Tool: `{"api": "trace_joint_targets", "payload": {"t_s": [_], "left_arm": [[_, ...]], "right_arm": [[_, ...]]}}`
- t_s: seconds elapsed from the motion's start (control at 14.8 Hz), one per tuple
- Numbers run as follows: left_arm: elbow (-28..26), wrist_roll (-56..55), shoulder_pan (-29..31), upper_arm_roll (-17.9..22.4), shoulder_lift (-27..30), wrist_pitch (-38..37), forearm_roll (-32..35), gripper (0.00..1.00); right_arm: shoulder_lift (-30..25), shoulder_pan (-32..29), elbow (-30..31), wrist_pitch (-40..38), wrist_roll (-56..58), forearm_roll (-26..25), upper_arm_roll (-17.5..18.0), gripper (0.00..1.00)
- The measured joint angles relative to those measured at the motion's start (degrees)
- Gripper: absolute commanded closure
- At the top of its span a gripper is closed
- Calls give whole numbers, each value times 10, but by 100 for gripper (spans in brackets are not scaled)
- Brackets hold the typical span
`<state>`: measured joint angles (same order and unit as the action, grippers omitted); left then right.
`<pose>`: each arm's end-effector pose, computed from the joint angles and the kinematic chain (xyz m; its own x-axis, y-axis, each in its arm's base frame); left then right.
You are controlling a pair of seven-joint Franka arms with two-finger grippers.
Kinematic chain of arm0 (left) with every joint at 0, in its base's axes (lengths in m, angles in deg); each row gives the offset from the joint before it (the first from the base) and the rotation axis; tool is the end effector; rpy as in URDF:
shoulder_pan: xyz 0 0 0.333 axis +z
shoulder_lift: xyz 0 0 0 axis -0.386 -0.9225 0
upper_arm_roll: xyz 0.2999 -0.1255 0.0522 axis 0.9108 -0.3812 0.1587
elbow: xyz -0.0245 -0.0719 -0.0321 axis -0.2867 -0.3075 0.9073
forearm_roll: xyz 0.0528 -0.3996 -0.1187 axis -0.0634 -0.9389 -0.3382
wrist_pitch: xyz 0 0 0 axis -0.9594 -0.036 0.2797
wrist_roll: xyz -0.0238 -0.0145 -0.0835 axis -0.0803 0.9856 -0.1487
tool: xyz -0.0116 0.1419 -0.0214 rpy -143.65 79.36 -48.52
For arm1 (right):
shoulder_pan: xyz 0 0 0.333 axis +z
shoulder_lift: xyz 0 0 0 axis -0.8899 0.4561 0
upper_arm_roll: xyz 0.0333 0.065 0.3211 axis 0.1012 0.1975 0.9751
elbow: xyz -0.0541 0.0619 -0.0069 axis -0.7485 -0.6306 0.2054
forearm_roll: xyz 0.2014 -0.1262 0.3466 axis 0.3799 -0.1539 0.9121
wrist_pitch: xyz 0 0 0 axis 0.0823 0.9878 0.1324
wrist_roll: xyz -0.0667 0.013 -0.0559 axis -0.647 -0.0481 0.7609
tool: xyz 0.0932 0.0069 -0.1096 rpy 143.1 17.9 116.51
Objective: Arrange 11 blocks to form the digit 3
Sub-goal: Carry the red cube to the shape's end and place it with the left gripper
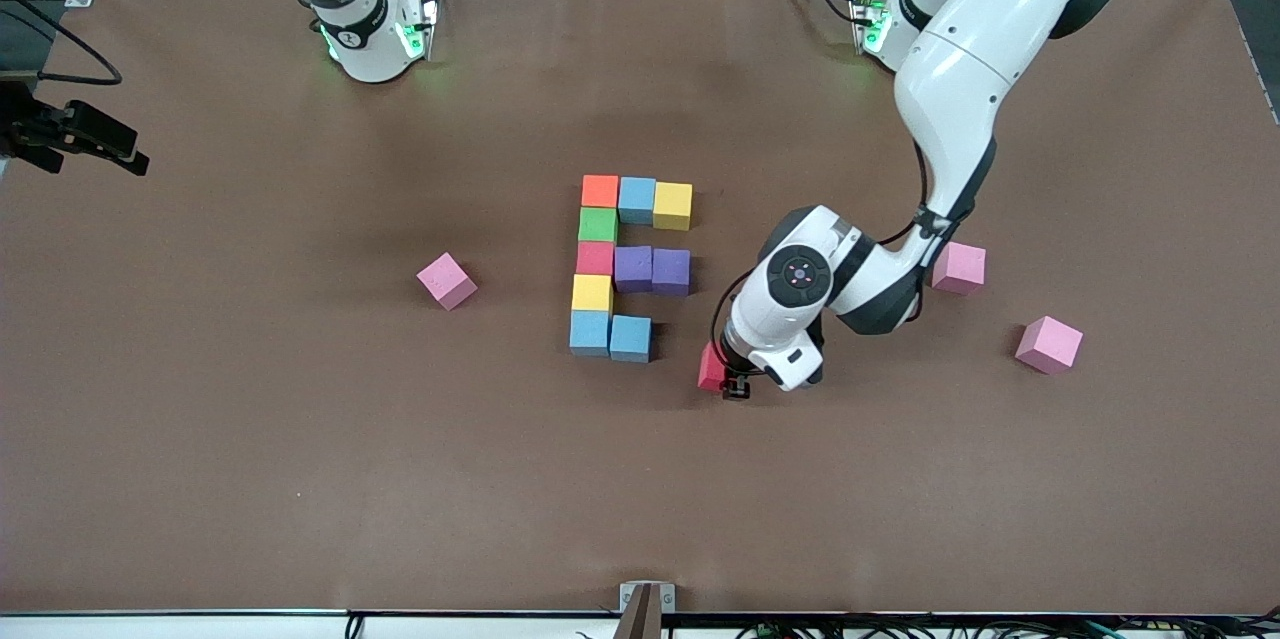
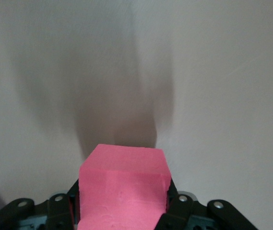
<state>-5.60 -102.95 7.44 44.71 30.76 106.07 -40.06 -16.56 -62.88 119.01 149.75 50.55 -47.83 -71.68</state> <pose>0.6536 -0.4190 0.1672 0.0870 0.9879 -0.1282 0.9936 -0.0767 0.0835 0.5527 -0.0362 0.6086 0.9976 -0.0567 -0.0389 -0.0577 -0.9981 -0.0237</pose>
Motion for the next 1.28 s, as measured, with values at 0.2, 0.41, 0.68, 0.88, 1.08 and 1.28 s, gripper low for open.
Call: {"api": "trace_joint_targets", "payload": {"t_s": [0.2, 0.41, 0.68, 0.88, 1.08, 1.28], "left_arm": [[13, -24, -23, 1, -16, 0, 0, 62], [23, -45, -58, 23, -19, -3, 0, 62], [29, -61, -89, 40, -19, -7, 0, 62], [31, -61, -92, 41, -20, -8, 0, 62], [33, -68, -95, 41, -21, -9, 0, 62], [33, -78, -98, 41, -22, -10, 0, 62]], "right_arm": [[0, 0, 0, 0, 0, 0, 0, 0], [0, 0, 0, 1, 0, 0, 0, 0], [0, 0, 0, 2, 0, 0, 0, 0], [0, 0, 0, 3, 0, 0, 0, 0], [0, 0, 0, 4, 0, 0, 0, 0], [0, 0, 0, 4, 0, 0, 0, 0]]}}
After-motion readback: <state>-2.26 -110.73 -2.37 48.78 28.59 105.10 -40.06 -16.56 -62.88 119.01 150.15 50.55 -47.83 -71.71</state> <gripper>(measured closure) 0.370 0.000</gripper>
